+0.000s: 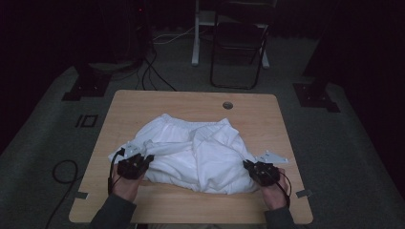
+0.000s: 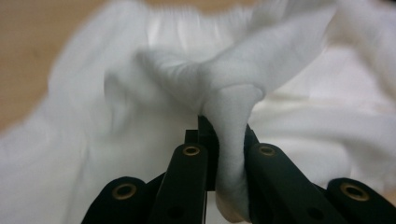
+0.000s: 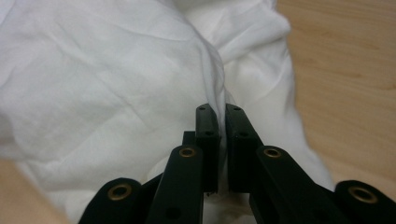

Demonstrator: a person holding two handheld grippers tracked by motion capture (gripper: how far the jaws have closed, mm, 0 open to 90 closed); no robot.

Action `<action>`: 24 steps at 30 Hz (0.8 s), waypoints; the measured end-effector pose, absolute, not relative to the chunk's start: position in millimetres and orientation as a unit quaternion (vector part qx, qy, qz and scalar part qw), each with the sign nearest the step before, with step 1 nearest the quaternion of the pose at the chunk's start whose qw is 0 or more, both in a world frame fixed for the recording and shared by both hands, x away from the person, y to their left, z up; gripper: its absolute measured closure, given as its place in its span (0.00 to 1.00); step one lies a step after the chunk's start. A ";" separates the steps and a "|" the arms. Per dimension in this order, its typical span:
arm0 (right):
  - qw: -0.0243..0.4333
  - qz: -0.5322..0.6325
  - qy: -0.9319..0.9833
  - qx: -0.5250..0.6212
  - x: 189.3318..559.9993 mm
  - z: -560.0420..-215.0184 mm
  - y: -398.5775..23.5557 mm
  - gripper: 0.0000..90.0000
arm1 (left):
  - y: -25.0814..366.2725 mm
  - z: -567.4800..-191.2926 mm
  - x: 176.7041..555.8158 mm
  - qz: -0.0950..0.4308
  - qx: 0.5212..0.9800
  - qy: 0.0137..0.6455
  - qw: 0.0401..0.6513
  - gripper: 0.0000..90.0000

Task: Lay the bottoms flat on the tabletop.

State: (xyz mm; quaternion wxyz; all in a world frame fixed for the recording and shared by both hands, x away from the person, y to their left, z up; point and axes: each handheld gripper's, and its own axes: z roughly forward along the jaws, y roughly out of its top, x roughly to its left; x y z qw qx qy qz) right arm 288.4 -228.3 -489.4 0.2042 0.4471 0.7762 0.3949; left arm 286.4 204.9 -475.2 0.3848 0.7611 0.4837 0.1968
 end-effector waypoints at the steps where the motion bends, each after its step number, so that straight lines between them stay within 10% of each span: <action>1: 0.204 0.392 0.781 0.441 282.4 -489.5 -228.5 0.95 | 205.0 -481.1 280.3 0.193 0.767 0.484 0.375 0.98; 12: 0.161 0.320 0.835 0.419 243.4 -535.0 -209.1 0.88 | 193.6 -533.2 255.4 0.154 0.800 0.495 0.304 0.98; 24: 0.216 0.322 0.811 0.438 295.9 -540.2 -212.3 0.88 | 181.1 -534.7 311.1 0.176 0.791 0.500 0.306 0.98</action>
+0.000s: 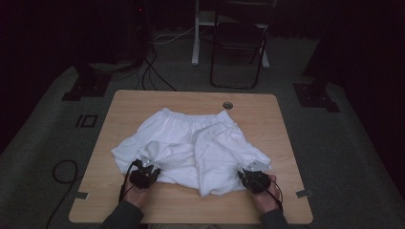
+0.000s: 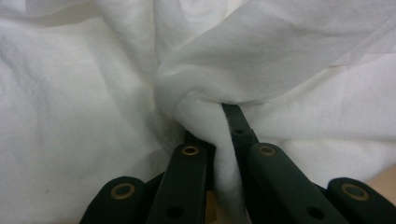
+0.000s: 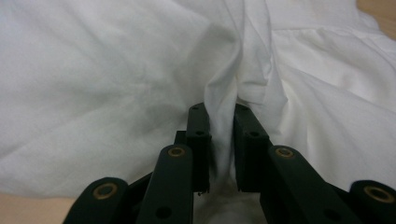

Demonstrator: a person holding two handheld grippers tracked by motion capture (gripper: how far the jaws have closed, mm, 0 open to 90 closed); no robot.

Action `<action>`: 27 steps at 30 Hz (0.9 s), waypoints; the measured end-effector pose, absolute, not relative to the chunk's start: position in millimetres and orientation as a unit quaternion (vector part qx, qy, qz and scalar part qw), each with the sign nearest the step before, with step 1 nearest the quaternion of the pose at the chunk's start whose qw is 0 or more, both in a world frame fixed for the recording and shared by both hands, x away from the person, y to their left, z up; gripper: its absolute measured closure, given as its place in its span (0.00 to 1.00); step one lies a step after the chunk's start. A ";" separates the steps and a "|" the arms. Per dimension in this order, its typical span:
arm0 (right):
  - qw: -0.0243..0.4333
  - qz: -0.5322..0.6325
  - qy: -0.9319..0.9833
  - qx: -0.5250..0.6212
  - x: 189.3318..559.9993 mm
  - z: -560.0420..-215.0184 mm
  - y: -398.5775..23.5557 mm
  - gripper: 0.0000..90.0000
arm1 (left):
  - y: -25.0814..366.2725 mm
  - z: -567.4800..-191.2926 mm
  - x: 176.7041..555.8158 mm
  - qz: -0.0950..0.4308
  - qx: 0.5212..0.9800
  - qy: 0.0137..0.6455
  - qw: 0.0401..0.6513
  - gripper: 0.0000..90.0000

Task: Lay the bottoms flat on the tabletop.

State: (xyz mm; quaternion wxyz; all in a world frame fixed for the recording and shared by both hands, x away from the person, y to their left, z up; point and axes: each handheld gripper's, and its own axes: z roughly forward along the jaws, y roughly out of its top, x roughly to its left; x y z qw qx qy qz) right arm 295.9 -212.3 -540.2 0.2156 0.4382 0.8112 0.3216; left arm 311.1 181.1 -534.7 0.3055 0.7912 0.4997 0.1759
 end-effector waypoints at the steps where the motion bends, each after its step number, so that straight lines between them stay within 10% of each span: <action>1: 0.217 0.323 0.809 0.441 301.7 -540.6 -213.0 0.88 | 180.6 -534.7 316.0 0.176 0.791 0.500 0.306 0.98; 24: 0.225 0.325 0.780 0.485 388.9 -540.5 -213.8 0.87 | 173.1 -537.2 392.2 0.196 0.768 0.520 0.318 0.97; 27: 0.237 0.301 0.790 0.478 387.3 -534.9 -207.6 0.77 | 178.0 -536.1 392.4 0.187 0.770 0.519 0.322 0.85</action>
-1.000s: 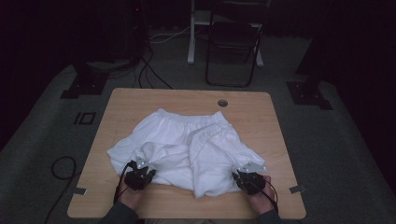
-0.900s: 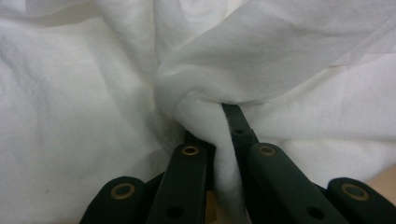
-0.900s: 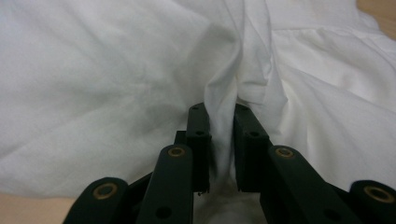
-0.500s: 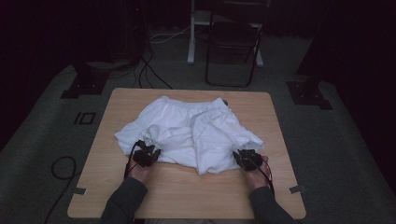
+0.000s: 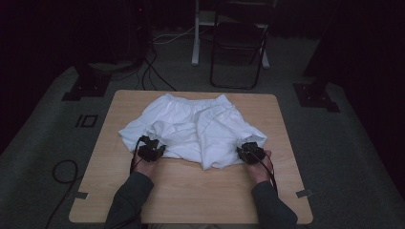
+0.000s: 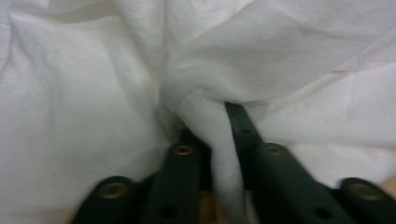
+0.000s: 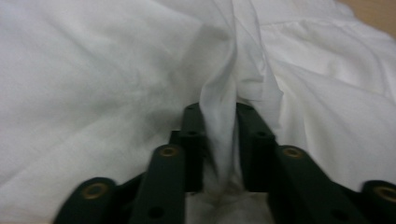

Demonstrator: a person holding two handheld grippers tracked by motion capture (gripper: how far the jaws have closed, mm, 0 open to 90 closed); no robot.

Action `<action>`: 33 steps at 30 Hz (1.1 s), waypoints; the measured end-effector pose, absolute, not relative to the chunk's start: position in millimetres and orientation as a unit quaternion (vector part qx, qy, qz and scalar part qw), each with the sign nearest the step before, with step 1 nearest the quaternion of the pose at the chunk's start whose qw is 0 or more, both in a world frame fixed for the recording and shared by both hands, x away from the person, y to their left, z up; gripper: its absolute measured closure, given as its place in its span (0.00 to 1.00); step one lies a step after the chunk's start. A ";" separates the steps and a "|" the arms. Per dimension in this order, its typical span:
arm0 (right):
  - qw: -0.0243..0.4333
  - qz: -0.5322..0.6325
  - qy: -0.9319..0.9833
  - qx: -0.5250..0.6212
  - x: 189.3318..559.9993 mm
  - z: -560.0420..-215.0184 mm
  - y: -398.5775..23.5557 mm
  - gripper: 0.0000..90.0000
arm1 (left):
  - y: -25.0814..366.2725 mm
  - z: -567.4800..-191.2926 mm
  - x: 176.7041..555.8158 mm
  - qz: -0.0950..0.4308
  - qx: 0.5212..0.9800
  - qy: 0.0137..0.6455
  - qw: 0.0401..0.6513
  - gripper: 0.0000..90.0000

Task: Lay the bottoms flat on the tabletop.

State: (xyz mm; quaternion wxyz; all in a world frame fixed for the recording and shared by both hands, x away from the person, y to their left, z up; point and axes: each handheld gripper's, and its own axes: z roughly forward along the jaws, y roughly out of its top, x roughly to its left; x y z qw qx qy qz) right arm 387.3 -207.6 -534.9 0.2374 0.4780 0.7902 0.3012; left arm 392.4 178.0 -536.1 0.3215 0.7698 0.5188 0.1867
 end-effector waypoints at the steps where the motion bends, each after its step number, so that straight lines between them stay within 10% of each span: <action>1: 0.242 0.301 0.791 0.475 384.9 -530.9 -205.1 0.73 | 180.4 -535.8 391.9 0.178 0.770 0.517 0.327 0.80; 33: 0.243 0.391 0.794 0.398 421.4 -474.3 -68.9 0.42 | 197.5 -546.1 349.8 0.199 0.759 0.505 0.360 0.66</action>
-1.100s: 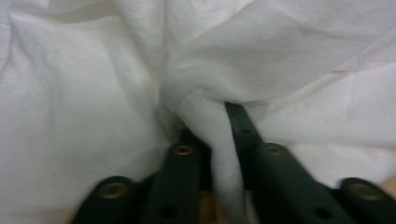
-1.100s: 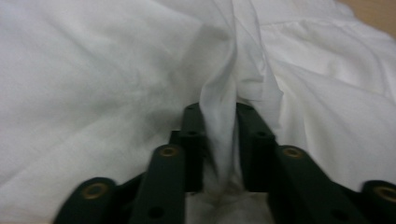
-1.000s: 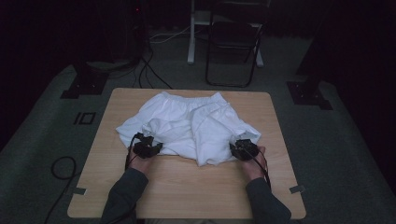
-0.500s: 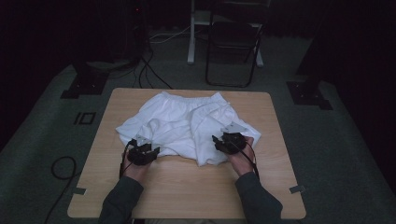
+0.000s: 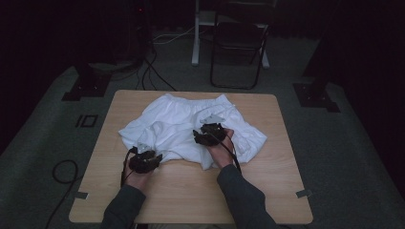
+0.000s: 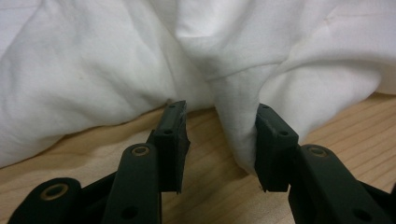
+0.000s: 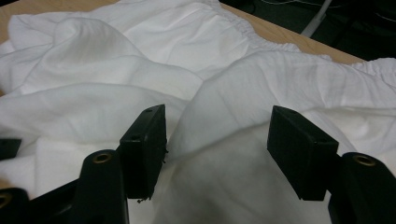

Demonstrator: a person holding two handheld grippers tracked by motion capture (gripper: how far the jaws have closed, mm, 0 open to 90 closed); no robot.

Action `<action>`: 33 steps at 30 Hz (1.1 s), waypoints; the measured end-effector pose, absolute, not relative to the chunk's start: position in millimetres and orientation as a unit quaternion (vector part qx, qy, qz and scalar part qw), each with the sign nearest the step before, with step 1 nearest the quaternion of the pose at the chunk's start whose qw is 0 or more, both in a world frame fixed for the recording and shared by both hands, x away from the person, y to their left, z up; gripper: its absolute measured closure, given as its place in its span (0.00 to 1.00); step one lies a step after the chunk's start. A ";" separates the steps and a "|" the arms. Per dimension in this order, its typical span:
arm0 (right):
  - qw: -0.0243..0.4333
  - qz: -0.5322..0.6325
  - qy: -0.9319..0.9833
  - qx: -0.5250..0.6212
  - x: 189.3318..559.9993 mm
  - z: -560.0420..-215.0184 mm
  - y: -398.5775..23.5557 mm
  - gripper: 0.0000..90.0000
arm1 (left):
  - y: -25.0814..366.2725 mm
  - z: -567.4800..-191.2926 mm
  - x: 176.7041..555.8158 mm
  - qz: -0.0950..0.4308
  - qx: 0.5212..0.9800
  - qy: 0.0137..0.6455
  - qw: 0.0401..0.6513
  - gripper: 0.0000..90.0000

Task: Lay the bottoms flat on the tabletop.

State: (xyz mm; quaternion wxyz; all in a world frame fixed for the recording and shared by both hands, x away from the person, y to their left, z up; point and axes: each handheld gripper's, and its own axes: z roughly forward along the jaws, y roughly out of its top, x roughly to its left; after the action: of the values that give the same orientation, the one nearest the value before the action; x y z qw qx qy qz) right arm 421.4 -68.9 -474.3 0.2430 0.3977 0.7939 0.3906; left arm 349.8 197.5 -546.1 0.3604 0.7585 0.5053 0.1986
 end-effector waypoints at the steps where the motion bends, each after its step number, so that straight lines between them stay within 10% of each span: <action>1: 0.243 0.385 0.797 0.397 423.5 -476.2 -67.3 0.43 | 197.0 -546.2 349.4 0.201 0.759 0.504 0.360 0.66; 7: 0.246 0.365 0.795 0.419 423.7 -484.8 -79.3 0.92 | 195.6 -544.4 346.6 0.208 0.758 0.506 0.356 0.78; 12: 0.254 0.397 0.771 0.428 402.5 -483.2 -112.6 0.94 | 193.0 -540.8 344.1 0.214 0.763 0.499 0.350 0.97; 33: 0.281 0.332 0.727 0.530 309.6 -516.4 -260.7 0.96 | 202.4 -535.2 343.0 0.223 0.754 0.518 0.337 0.99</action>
State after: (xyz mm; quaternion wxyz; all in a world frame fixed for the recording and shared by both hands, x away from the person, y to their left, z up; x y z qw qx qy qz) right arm 309.6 -260.7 -516.4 0.2810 0.5305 0.7274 0.3324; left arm 343.0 202.4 -535.2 0.3372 0.7539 0.5178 0.2232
